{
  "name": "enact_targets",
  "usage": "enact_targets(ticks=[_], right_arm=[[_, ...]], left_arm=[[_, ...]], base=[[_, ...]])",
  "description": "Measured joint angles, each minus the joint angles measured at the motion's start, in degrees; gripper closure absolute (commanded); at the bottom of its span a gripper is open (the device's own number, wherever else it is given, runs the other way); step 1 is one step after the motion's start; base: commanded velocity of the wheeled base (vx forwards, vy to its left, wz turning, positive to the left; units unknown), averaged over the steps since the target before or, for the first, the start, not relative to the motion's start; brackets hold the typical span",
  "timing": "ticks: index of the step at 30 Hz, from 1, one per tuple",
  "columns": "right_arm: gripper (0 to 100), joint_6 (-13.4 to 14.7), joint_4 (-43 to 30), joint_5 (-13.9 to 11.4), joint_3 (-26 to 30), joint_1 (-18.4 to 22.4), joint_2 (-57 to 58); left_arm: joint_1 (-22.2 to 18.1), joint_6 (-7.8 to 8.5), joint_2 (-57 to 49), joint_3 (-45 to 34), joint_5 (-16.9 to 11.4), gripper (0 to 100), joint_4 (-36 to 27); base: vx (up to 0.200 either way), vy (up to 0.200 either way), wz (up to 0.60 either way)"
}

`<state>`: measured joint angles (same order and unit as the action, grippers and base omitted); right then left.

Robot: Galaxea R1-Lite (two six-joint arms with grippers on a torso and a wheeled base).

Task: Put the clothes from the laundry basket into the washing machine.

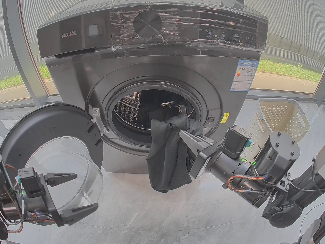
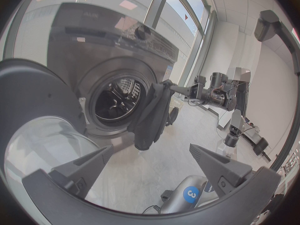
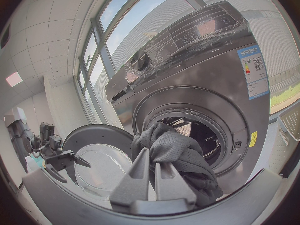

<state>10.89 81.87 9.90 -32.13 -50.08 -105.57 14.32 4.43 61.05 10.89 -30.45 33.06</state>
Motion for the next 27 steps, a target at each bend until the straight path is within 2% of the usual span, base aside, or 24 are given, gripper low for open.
enact_targets(ticks=[10,27], right_arm=[[100,0.0,0.5,-0.2,-0.6,-0.1,0.4],[100,0.0,0.6,-0.2,-0.4,-0.6,2.2]], left_arm=[[6.4,-0.29,16.8,3.3,3.2,0,9.4],[9.7,-0.22,36.0,6.8,3.7,0,18.9]], base=[[0.000,0.000,0.00],[0.000,0.000,0.00]])
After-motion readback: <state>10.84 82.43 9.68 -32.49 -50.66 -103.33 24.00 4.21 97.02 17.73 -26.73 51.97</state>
